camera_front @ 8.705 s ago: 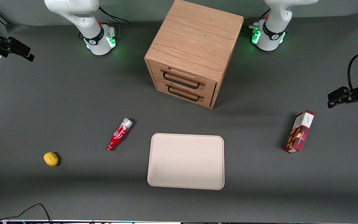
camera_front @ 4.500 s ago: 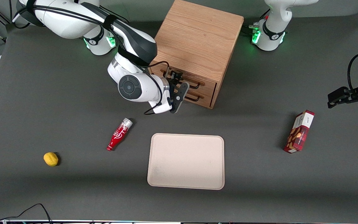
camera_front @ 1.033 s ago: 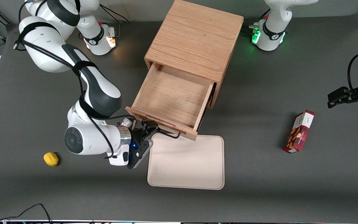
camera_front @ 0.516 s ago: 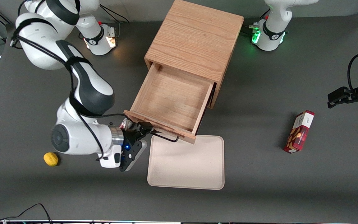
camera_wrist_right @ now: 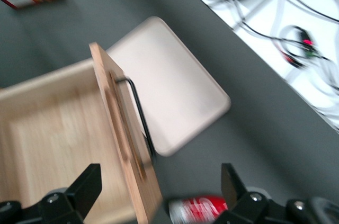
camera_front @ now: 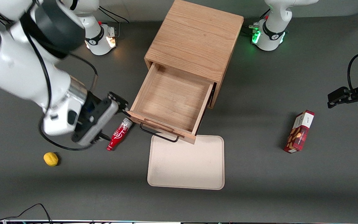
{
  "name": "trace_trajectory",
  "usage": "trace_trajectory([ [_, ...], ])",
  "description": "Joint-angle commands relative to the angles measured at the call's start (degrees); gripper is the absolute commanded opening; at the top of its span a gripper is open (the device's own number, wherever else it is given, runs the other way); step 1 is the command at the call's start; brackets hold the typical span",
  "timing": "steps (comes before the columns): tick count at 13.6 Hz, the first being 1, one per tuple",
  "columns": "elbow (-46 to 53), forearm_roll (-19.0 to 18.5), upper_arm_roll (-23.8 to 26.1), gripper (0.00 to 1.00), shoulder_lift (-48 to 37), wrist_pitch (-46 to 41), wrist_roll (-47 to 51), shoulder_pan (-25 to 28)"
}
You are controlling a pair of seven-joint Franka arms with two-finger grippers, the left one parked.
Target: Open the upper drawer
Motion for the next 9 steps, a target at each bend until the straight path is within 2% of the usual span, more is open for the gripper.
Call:
trace_trajectory([
  [1, -2.3, -3.2, -1.3, 1.0, -5.9, -5.1, 7.4, -2.0],
  [3, -2.4, -2.8, -4.8, 1.0, -9.2, -8.8, 14.6, -3.0],
  [4, -2.5, -0.8, -7.0, 1.0, -10.2, -10.0, 16.5, -3.3],
  [6, -2.4, 5.3, -15.3, 1.0, -12.9, -18.8, 16.2, -4.8],
  [7, -2.9, 6.3, -20.3, 1.0, -15.5, -23.0, 15.9, -4.8],
  [9, -9.8, 7.0, -25.1, 1.0, -20.4, -25.3, 16.8, -5.2],
])
